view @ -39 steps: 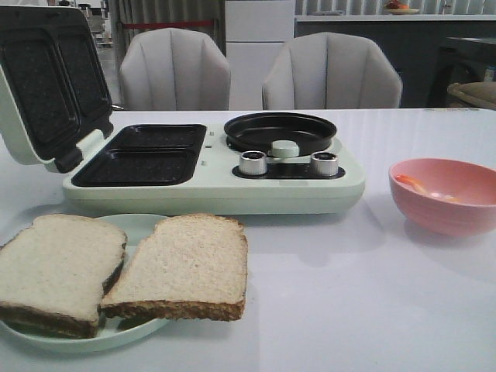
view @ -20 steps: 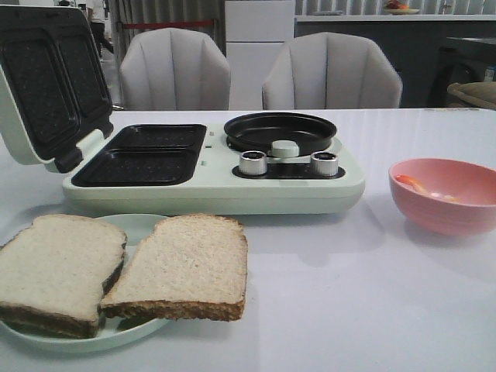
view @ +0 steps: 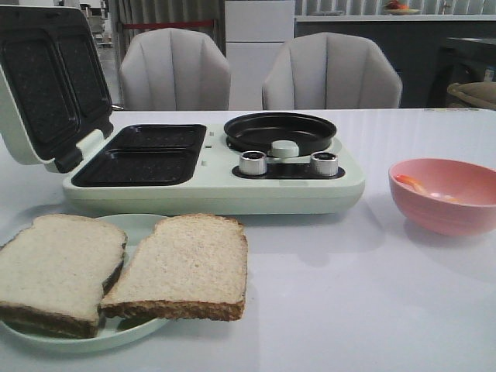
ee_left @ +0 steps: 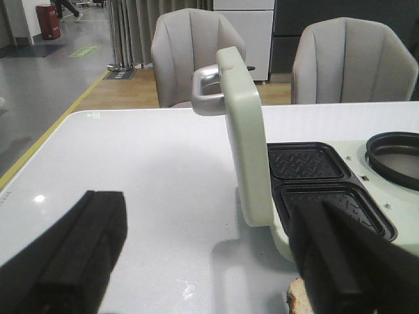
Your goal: Make breakfast with bread and shrimp
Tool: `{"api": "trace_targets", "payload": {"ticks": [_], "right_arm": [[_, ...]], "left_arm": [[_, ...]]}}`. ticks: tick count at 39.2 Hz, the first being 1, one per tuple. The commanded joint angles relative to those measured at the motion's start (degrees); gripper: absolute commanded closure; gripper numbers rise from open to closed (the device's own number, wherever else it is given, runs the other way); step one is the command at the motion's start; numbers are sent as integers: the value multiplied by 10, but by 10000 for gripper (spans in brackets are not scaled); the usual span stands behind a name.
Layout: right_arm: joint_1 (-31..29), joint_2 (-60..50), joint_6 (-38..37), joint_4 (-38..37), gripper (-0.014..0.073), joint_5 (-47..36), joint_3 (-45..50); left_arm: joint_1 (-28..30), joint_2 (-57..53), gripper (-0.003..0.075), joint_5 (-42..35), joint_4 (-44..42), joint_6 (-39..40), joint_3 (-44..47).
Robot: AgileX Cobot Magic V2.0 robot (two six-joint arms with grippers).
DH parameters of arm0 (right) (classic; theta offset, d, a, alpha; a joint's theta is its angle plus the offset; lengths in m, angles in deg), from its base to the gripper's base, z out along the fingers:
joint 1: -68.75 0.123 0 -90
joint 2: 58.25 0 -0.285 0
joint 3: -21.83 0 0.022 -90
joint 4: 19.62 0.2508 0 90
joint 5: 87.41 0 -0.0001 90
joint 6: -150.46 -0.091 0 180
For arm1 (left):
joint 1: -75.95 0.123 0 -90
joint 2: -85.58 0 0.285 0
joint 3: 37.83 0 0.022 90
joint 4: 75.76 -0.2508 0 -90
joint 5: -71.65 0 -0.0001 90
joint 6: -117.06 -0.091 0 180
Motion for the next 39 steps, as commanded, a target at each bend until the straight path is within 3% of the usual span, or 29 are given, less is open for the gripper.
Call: {"api": "trace_targets", "payload": {"ticks": [1, 6, 12, 20, 30, 39], "right_arm": [[-3, -12, 1, -8, 429, -49, -11], [-3, -12, 1, -8, 429, -49, -11], [-3, -12, 1, -8, 429, -49, -11], [-3, -12, 1, -8, 429, -49, -11], [-3, -12, 1, -8, 429, -49, -11], [-3, -12, 1, -8, 429, -49, -11]], "left_arm": [[-26, 9, 134, -31, -39, 2, -17], [-99, 12, 134, 10, -150, 2, -17], [-197, 37, 134, 121, -279, 2, -17], [-313, 112, 134, 250, -348, 2, -17], [-417, 212, 134, 273, -410, 2, -17], [-455, 301, 134, 279, -484, 2, -17]]}}
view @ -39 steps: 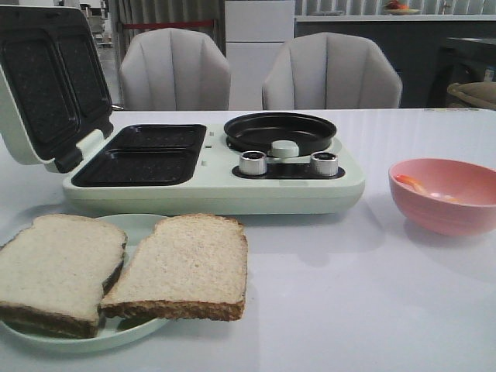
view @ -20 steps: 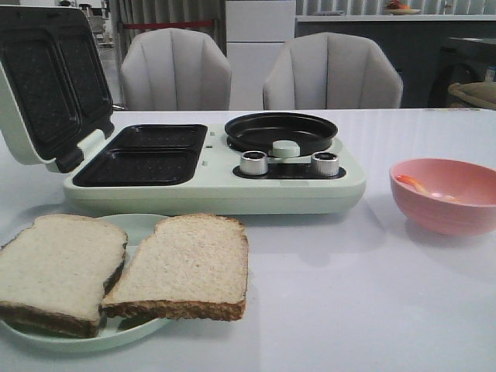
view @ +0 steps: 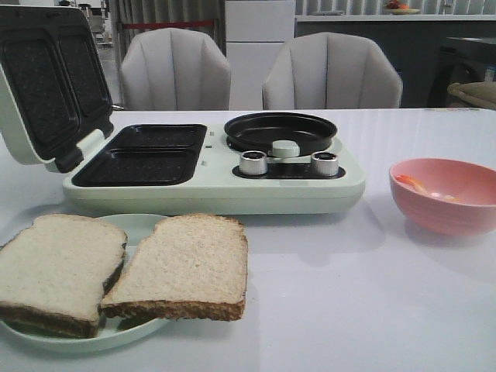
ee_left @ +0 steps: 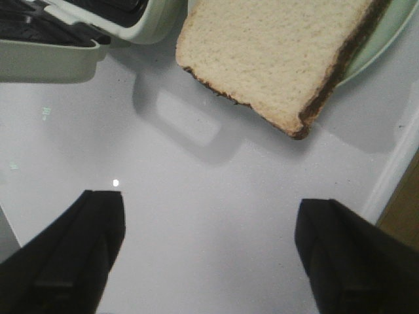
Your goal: Make breakfast with bread and shrimp
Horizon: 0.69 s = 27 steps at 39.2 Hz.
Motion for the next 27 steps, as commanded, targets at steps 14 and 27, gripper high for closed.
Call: {"api": "trace_targets", "payload": {"ticks": [14, 27], "right_arm": [[-3, -12, 1, -8, 429, -49, -11], [-3, -12, 1, -8, 429, -49, -11]], "left_arm": [[-10, 168, 134, -61, -75, 2, -17], [-10, 275, 134, -102, -132, 2, -17]]}}
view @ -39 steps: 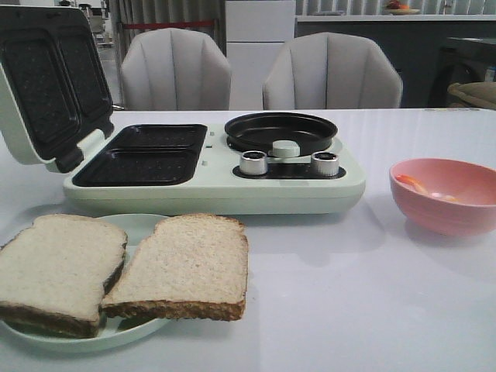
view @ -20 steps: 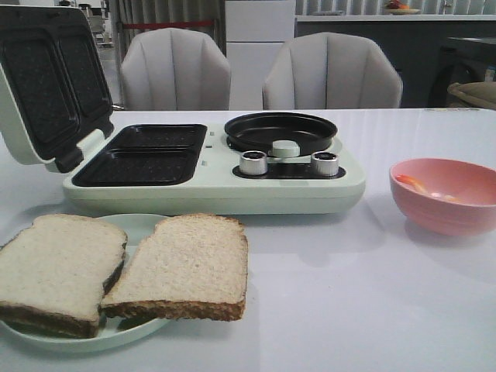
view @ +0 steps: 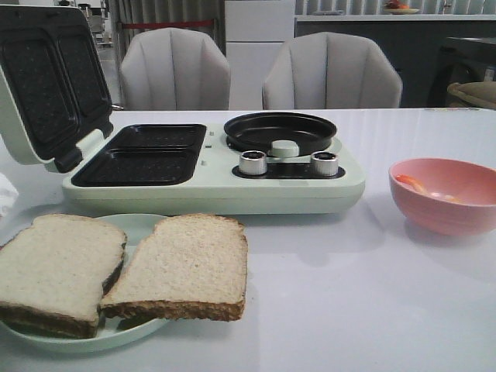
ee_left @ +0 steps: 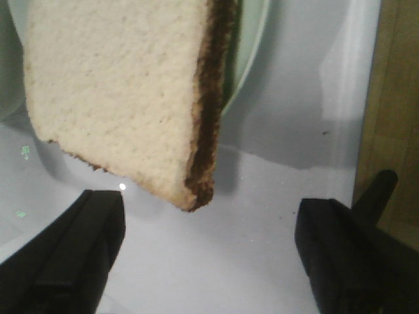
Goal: Make breakfast with bread and shrimp
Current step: 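Grasp the bread slice nearest the left gripper and lift it off the plate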
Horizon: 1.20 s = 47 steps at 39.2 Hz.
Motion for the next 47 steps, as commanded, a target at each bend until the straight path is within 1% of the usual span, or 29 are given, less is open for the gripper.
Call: {"api": "trace_targets", "payload": {"ticks": [1, 10, 21, 32, 35, 39, 43, 47], "right_arm": [[-3, -12, 1, -8, 429, -49, -11], [-3, -12, 1, -8, 429, -49, -11], [-3, -12, 1, -8, 429, -49, -11], [-3, -12, 1, -8, 429, -49, -11], [-3, -12, 1, -8, 429, -49, -11], [-3, -12, 1, -8, 429, -48, -11], [-3, -12, 1, -8, 429, -47, -11], [-3, -12, 1, -8, 429, -47, -11]], "left_arm": [[-4, 16, 134, -9, -39, 3, -15], [2, 53, 135, -33, -90, 3, -18], [54, 98, 135, -53, -143, 3, -41], [118, 164, 141, -80, -193, 3, -95], [132, 174, 183, -89, -195, 4, -111], [136, 176, 258, -93, -188, 12, -116], [122, 174, 317, -59, -188, 65, -116], [103, 174, 333, -33, -184, 113, -116]]}}
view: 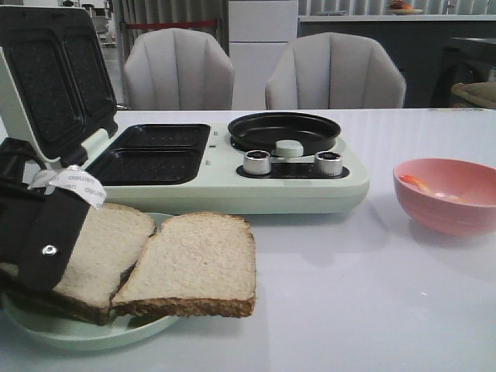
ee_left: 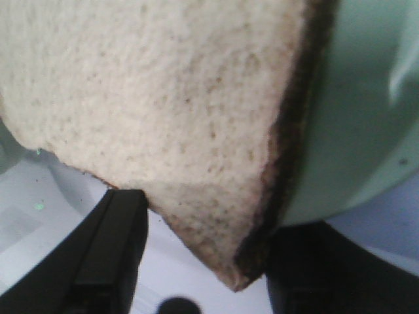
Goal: Make breakfast with bread and shrimp
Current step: 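Grasp the bread slice nearest the left gripper and lift it off the plate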
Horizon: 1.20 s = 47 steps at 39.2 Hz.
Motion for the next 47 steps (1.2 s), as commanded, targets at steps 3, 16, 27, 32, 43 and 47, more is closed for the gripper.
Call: {"api": "trace_targets", "payload": {"ticks": [3, 16, 27, 32, 43, 47], "right_arm": [[-3, -11, 1, -8, 429, -45, -11], [-2, -11, 1, -8, 429, -45, -11], [-2, -11, 1, -8, 429, -45, -11], [-2, -11, 1, -8, 429, -45, -11], [-2, -11, 1, -8, 429, -45, -11], [-2, -11, 1, -8, 429, -45, -11]], "left_arm": [[-21, -15, 333, 18, -10, 40, -13], [-25, -15, 499, 47, -10, 39, -13], [-25, -89, 607, 58, 15, 39, -13], [-25, -143, 606, 70, 15, 39, -13], [-56, -251, 607, 97, 19, 39, -36], [-56, -264, 607, 100, 18, 40, -71]]}}
